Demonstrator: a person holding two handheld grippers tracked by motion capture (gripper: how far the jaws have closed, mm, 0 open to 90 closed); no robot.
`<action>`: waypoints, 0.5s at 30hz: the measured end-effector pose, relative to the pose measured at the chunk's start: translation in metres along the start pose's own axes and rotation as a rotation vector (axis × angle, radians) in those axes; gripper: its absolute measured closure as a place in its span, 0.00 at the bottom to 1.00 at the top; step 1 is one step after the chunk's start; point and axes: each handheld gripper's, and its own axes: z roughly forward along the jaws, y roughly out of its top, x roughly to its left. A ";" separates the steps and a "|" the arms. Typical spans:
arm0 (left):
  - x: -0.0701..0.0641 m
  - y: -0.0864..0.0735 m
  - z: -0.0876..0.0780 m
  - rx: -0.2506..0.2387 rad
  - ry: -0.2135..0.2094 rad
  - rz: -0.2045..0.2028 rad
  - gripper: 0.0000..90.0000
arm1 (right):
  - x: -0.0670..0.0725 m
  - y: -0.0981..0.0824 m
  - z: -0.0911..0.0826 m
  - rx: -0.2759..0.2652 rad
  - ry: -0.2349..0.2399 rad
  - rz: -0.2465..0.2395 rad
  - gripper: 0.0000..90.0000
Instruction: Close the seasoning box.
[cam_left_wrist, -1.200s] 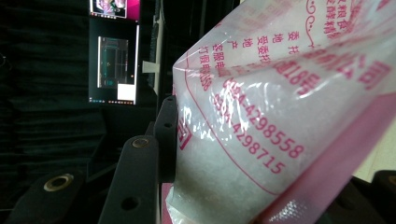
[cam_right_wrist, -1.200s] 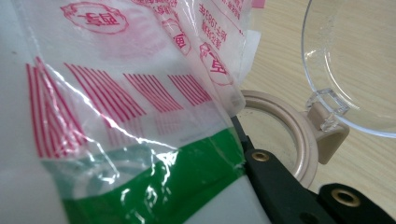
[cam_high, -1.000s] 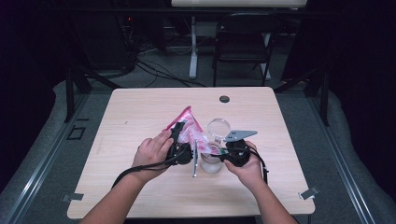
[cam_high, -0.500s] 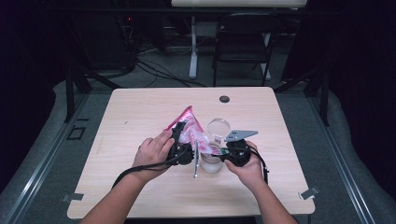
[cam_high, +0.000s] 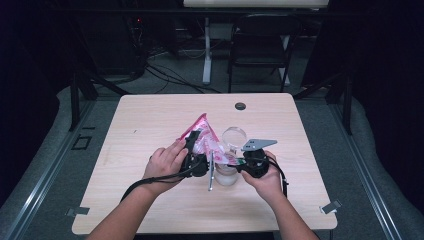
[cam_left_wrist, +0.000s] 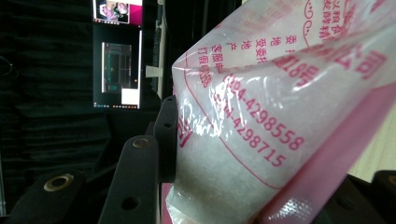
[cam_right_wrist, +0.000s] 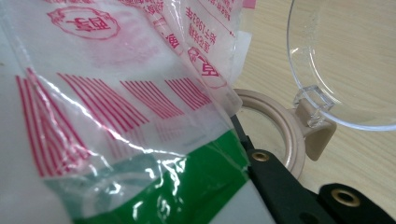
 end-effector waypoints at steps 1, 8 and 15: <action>0.000 0.000 0.000 0.001 0.000 0.003 0.70 | 0.000 0.000 0.000 0.000 0.001 0.000 1.00; -0.001 0.002 -0.001 0.000 -0.008 0.011 0.70 | -0.001 -0.001 0.001 0.003 -0.003 0.003 1.00; -0.001 0.002 -0.001 -0.002 -0.001 0.023 0.70 | -0.001 -0.001 0.001 0.005 -0.005 0.003 1.00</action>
